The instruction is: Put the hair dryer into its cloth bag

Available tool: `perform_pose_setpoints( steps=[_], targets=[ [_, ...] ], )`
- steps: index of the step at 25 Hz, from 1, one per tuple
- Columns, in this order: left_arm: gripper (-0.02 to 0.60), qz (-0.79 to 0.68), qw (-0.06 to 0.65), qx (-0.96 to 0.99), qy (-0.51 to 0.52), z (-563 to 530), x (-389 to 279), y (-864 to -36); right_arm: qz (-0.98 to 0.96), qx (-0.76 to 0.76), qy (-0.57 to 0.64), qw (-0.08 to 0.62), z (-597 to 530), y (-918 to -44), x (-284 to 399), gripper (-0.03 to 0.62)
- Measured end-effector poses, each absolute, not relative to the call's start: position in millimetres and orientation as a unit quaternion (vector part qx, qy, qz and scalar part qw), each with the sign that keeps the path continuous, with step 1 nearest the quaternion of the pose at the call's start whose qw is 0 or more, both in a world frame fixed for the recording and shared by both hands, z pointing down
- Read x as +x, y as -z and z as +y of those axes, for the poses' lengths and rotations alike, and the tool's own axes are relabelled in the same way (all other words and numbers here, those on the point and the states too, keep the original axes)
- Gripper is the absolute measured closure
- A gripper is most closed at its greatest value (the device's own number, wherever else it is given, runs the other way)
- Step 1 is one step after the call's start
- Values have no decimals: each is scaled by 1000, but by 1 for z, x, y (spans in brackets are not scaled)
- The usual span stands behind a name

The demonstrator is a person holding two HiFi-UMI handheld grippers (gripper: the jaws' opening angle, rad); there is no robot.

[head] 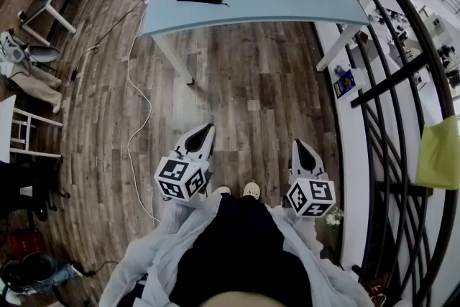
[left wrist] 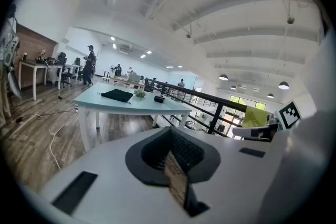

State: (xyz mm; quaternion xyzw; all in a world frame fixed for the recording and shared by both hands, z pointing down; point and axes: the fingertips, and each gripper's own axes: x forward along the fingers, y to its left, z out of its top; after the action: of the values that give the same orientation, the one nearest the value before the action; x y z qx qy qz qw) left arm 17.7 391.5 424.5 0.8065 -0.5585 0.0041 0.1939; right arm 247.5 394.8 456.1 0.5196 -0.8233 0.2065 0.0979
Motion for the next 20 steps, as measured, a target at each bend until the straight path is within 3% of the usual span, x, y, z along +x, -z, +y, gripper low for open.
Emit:
perform_pose_setpoints(
  steps=[7,20],
  targets=[
    [566,-584,168,794,-21,430,-36,-426,-816,541,-191,71,429,-446,227,586],
    [566,-570,146,808,-27,463,-69,-425,-806,563,-146,115,474,-438,195,585]
  ],
)
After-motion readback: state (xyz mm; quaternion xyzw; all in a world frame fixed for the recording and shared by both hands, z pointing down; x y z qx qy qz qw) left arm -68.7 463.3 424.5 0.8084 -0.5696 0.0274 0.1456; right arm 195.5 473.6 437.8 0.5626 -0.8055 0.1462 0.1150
